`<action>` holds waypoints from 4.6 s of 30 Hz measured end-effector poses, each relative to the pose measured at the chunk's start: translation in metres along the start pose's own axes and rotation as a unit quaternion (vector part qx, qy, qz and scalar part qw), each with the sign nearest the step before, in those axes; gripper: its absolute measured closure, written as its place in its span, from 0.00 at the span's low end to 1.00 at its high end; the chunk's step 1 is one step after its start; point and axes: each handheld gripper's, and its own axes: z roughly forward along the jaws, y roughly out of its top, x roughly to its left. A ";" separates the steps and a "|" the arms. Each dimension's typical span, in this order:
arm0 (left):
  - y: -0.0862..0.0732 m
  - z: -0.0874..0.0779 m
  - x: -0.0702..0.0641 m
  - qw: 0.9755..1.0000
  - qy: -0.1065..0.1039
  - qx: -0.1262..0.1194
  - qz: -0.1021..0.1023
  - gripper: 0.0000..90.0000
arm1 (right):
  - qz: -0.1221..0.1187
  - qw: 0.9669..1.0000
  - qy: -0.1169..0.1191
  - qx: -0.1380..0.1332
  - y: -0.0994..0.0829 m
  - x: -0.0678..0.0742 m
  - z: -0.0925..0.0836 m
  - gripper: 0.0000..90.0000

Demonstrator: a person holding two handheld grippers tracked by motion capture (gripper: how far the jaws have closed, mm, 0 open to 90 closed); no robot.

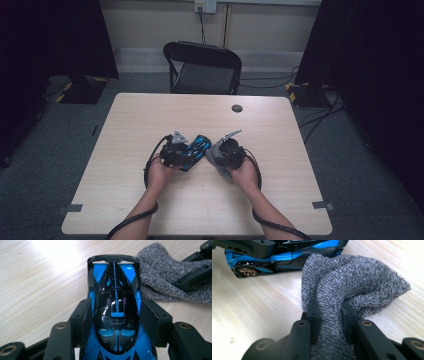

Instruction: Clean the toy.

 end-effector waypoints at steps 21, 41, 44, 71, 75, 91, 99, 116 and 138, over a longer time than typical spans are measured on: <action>0.000 0.000 0.000 1.000 0.003 -0.002 0.002 0.49 | -0.036 0.999 0.022 0.001 -0.002 0.025 0.000 0.82; 0.000 0.000 -0.001 1.000 0.006 0.001 0.004 0.49 | -0.054 0.998 0.040 -0.003 -0.005 0.047 0.001 0.82; 0.000 0.000 -0.001 1.000 0.005 0.002 0.005 0.49 | -0.058 0.997 0.041 -0.002 -0.005 0.049 0.001 0.82; 0.000 -0.001 -0.002 1.000 0.009 -0.002 0.000 0.49 | -0.094 0.994 0.062 0.010 -0.004 0.071 0.000 0.82; 0.000 -0.001 -0.002 1.000 0.009 -0.001 0.000 0.49 | -0.092 0.993 0.067 0.010 -0.004 0.072 0.001 0.82; -0.001 -0.001 -0.002 1.000 0.006 -0.004 -0.002 0.49 | -0.101 0.989 0.107 0.006 -0.005 0.071 -0.007 0.83; -0.001 -0.001 -0.002 1.000 0.006 -0.005 -0.002 0.49 | -0.083 0.990 0.111 -0.013 -0.003 0.054 -0.025 0.82; -0.001 -0.001 -0.002 1.000 0.005 -0.002 0.002 0.49 | -0.042 0.998 0.046 -0.031 0.003 0.004 -0.042 0.82; -0.002 -0.002 -0.001 1.000 0.005 -0.002 0.001 0.49 | 0.016 1.000 -0.021 -0.010 0.002 -0.036 -0.015 0.82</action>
